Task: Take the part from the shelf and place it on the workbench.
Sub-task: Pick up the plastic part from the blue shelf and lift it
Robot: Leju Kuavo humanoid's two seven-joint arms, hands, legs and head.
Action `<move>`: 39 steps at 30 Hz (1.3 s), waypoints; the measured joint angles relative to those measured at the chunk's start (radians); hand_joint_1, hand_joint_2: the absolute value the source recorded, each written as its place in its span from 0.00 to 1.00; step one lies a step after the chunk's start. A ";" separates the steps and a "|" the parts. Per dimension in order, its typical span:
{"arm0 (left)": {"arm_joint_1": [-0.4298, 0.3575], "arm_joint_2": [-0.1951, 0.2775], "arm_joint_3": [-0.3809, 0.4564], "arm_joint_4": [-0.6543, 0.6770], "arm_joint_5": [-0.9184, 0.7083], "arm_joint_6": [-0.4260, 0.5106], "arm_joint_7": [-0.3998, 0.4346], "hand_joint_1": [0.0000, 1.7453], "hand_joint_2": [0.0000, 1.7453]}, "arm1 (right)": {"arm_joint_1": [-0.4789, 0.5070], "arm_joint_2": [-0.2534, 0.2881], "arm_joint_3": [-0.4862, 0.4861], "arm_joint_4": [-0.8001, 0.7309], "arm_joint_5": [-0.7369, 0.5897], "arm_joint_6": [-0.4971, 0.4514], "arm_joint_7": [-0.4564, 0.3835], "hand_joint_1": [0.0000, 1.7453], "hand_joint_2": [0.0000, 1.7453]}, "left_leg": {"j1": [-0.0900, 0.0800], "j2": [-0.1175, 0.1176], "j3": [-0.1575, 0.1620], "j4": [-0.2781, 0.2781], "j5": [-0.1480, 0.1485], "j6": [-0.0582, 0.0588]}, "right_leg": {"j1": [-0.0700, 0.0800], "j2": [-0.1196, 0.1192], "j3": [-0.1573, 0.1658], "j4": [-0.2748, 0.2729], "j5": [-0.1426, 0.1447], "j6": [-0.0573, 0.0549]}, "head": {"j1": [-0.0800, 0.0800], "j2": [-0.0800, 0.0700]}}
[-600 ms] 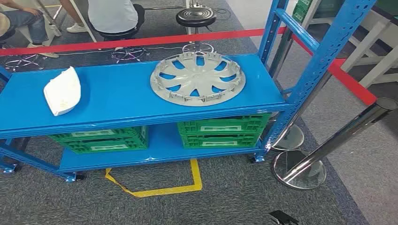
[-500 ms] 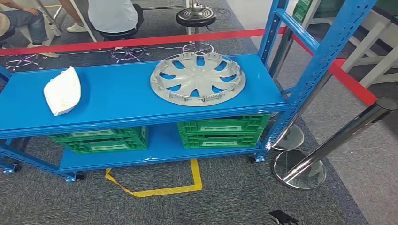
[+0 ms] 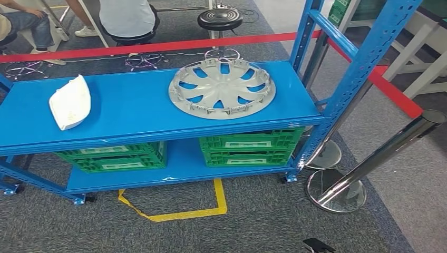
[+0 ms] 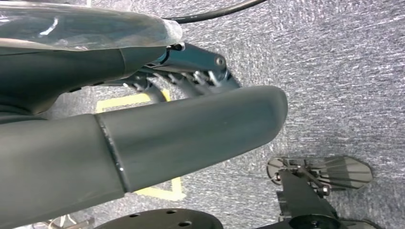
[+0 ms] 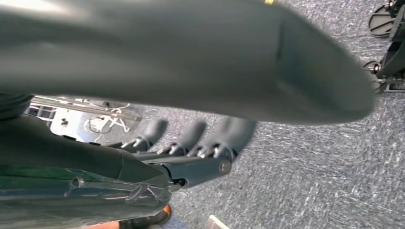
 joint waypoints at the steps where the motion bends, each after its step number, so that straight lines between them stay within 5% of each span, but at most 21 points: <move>1: 0.000 0.000 0.000 0.001 0.001 0.001 -0.002 0.00 0.00 | 0.000 0.000 0.000 0.002 -0.001 -0.001 -0.003 0.00 0.00 | 0.000 0.000 0.000 0.000 0.000 0.000 | 0.000 0.000 0.000 0.000 0.000 0.000 | 0.000 0.000; 2: -0.001 0.000 0.000 0.003 0.001 0.002 -0.004 0.00 0.00 | -0.001 0.000 0.000 0.003 -0.003 -0.002 -0.008 0.00 0.00 | 0.000 0.000 0.000 0.000 0.000 0.000 | 0.000 0.000 0.000 0.000 0.000 0.000 | 0.000 0.000; 6: -0.002 0.000 -0.001 0.007 -0.001 0.008 -0.005 0.00 0.00 | -0.003 0.000 0.000 0.007 -0.009 -0.013 -0.039 0.00 1.00 | 0.000 0.000 0.000 0.000 0.000 0.000 | 0.000 0.000 0.000 0.000 0.000 0.000 | 0.000 0.000; 14: -0.013 0.000 -0.008 0.015 -0.004 0.014 0.000 0.00 0.00 | -0.130 -0.014 -0.002 0.004 -0.037 -0.086 -0.304 0.00 1.00 | 0.000 0.004 0.000 0.000 0.001 0.000 | 0.000 0.003 -0.001 0.000 0.003 0.000 | 0.000 0.000; 23: -0.016 0.000 -0.009 0.021 0.004 0.020 -0.001 0.00 0.00 | -0.249 -0.026 -0.002 -0.021 -0.047 -0.089 -0.389 0.00 1.00 | 0.000 0.002 0.000 0.001 0.003 0.001 | 0.000 0.002 -0.001 0.000 0.004 0.001 | 0.000 0.000; 34: -0.011 0.000 -0.009 0.025 0.004 0.023 -0.001 0.00 0.00 | -0.258 -0.026 -0.001 -0.039 -0.044 -0.097 -0.404 0.00 1.00 | 0.000 0.002 -0.001 0.001 0.002 0.001 | 0.000 0.002 -0.001 0.000 0.004 0.001 | 0.000 0.000; 39: -0.010 0.000 -0.009 0.026 0.008 0.023 -0.005 0.00 0.00 | -0.260 -0.025 0.004 -0.054 -0.048 -0.107 -0.475 0.00 1.00 | 0.000 0.002 -0.001 0.001 0.002 0.001 | 0.000 0.002 -0.001 0.000 0.004 0.001 | 0.000 0.000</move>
